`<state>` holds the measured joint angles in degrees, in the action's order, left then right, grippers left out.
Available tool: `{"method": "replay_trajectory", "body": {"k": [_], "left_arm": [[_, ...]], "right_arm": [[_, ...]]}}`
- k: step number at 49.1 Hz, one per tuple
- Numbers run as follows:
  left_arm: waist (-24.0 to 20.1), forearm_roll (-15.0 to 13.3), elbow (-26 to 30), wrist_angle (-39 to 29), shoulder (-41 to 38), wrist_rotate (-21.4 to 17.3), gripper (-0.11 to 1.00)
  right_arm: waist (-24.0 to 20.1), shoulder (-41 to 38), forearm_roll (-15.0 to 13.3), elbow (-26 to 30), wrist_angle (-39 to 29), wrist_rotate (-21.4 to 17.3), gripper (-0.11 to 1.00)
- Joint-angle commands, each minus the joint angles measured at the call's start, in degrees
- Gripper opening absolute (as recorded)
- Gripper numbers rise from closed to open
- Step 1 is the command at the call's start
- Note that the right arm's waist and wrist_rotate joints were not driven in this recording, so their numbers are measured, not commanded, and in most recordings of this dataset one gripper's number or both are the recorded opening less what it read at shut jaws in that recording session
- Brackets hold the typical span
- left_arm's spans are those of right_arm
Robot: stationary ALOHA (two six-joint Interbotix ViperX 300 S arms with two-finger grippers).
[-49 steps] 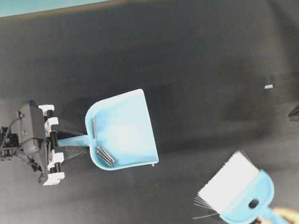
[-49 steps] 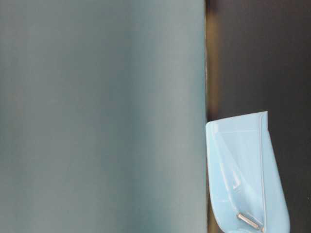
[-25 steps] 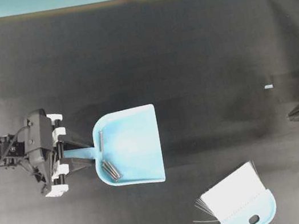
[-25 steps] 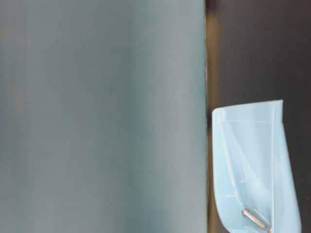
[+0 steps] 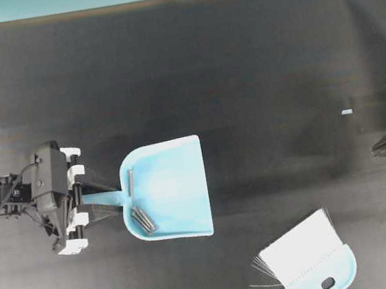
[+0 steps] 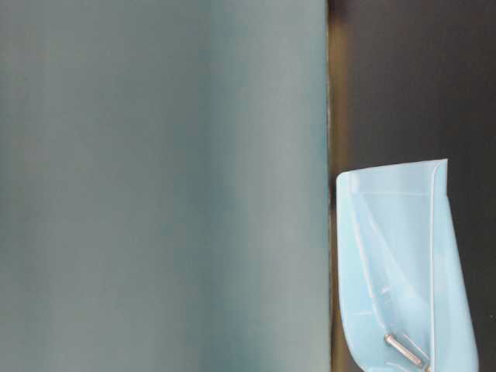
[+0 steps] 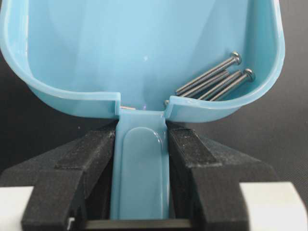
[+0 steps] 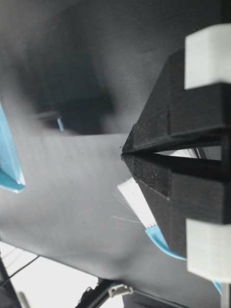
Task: Hold the dustpan with the left arm, while a human hand uses a hand brush to gather screws into the dustpan.
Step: 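Hold the dustpan with screws inside using the left gripper, pulling slightly left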
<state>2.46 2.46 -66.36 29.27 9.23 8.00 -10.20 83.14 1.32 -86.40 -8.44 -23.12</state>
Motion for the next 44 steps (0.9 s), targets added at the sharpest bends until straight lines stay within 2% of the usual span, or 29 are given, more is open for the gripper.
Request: {"method": "replay_trajectory", "body": {"k": [1, 28, 44], "left_arm": [[0.09, 0.18, 0.62, -0.18, 0.70, 0.09, 0.29], [1.49, 0.18, -2.72, -2.72, 3.96, 0.09, 0.29], [1.49, 0.18, -2.29, -5.54, 3.78, 0.00, 0.29]], "right_arm": [[0.00, -0.18, 0.00, 0.35, 0.26, 0.00, 0.00], [0.00, -0.09, 0.00, 0.26, 0.26, 0.00, 0.00], [0.00, -0.09, 0.00, 0.26, 0.26, 0.00, 0.00]]}}
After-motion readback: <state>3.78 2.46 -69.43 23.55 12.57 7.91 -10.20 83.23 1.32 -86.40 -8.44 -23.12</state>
